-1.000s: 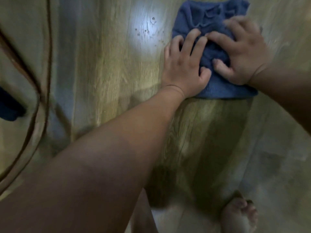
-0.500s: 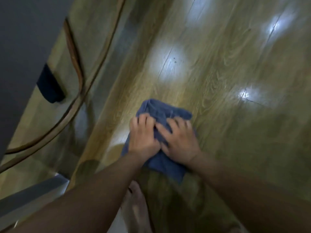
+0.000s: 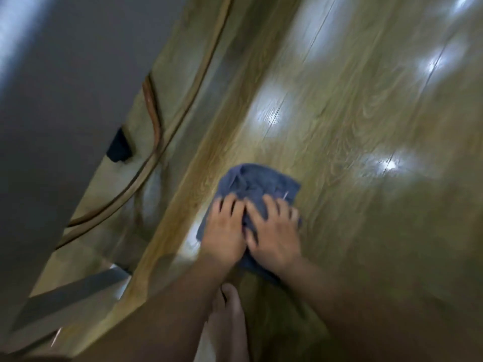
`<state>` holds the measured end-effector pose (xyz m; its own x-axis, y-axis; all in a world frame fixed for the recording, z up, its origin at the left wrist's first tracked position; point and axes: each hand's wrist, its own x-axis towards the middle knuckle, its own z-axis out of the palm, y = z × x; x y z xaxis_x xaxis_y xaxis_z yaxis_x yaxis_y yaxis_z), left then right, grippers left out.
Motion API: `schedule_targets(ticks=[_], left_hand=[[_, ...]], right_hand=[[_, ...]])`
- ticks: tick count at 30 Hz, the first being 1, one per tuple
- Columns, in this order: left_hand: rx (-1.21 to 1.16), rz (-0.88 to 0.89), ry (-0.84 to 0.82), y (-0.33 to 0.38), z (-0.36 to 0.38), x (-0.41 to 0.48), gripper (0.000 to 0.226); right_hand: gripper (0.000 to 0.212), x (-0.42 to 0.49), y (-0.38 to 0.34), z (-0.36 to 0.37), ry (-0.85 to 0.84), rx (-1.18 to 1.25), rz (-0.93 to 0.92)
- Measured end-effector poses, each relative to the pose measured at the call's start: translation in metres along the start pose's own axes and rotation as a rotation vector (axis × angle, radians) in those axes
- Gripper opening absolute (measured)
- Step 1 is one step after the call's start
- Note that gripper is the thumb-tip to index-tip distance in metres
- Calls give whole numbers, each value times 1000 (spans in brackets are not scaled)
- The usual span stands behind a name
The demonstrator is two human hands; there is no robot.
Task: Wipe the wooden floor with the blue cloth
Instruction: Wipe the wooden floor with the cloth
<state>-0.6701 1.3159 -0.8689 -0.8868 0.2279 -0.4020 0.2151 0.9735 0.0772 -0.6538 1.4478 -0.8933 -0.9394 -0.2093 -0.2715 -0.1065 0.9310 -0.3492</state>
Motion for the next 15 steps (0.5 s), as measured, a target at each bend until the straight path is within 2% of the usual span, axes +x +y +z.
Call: schedule_targets(ticks=[3,5,9,13,15], left_hand=[[-255,-167,196,26,3,5,49],[-417,-263,149,52,2,22,55],[-345,-82,89,74,0,67,78],[-230,-64,-7,94,-2,101,112],[-172,-105,6,100,4,103,118]], right_hand=[[59,25,18,-6,-12,-91,-113],[59,47,46,-20,33,-151,-106],[60,72,97,-52,46,-175,-39],[63,88,144,-86,-22,87,-152],[57,92,177,-98,124,168,-88]])
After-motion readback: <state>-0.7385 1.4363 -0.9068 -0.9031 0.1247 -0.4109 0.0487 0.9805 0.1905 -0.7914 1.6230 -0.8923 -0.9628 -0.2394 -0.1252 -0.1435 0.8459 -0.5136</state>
